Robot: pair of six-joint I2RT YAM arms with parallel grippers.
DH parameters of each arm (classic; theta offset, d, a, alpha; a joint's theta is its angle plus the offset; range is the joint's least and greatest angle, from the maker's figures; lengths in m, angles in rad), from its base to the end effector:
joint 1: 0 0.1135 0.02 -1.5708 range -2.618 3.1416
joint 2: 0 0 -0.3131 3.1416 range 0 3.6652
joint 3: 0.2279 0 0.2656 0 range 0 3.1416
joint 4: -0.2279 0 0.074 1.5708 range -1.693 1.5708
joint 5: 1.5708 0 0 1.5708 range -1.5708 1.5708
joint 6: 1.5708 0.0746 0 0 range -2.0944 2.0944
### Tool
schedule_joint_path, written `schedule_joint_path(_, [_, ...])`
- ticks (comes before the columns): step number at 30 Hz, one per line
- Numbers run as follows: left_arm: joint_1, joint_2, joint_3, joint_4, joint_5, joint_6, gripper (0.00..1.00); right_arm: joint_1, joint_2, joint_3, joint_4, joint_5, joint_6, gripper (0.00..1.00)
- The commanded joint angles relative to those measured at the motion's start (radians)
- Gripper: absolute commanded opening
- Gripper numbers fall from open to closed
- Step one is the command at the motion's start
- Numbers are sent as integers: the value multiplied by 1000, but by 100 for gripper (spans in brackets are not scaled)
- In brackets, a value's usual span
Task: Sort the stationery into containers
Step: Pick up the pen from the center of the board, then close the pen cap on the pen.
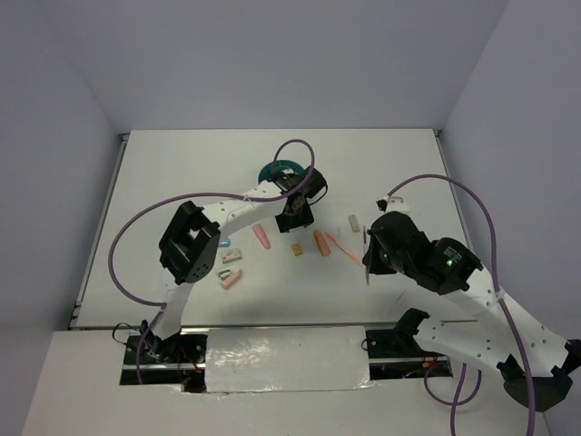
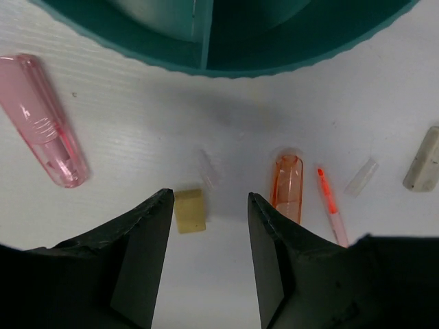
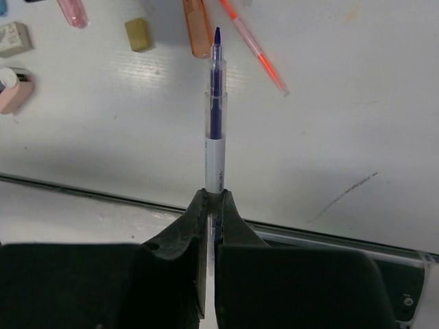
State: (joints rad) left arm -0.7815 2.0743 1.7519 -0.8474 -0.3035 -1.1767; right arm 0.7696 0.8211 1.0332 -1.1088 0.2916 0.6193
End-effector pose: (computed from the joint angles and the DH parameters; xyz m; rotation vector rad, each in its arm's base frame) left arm 0.3651 -0.3308 0.2290 -0.6035 2.5932 -0.2219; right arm 0.1138 0.0804 0.3421 -0.0578 2.4338 0.2709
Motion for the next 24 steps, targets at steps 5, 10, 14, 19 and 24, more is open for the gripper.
schedule_joint_path(5, [-15, 115, 93, -48, -48, -89, 57, -4, -39, -1, -20, -46, -56, 0])
schedule_joint_path(10, [-19, 153, 89, -52, -48, -109, 53, -4, -27, 24, -22, -39, -107, 0])
schedule_joint_path(14, [-25, 164, 77, -39, -37, -124, 45, -7, -11, 50, -22, -39, -148, 0])
schedule_joint_path(19, [-42, 187, 78, -48, -26, -136, 33, -9, 6, 74, -13, -40, -174, 0])
schedule_joint_path(24, [-47, 204, 70, -61, -8, -144, 27, -9, 9, 87, -3, -45, -187, 0])
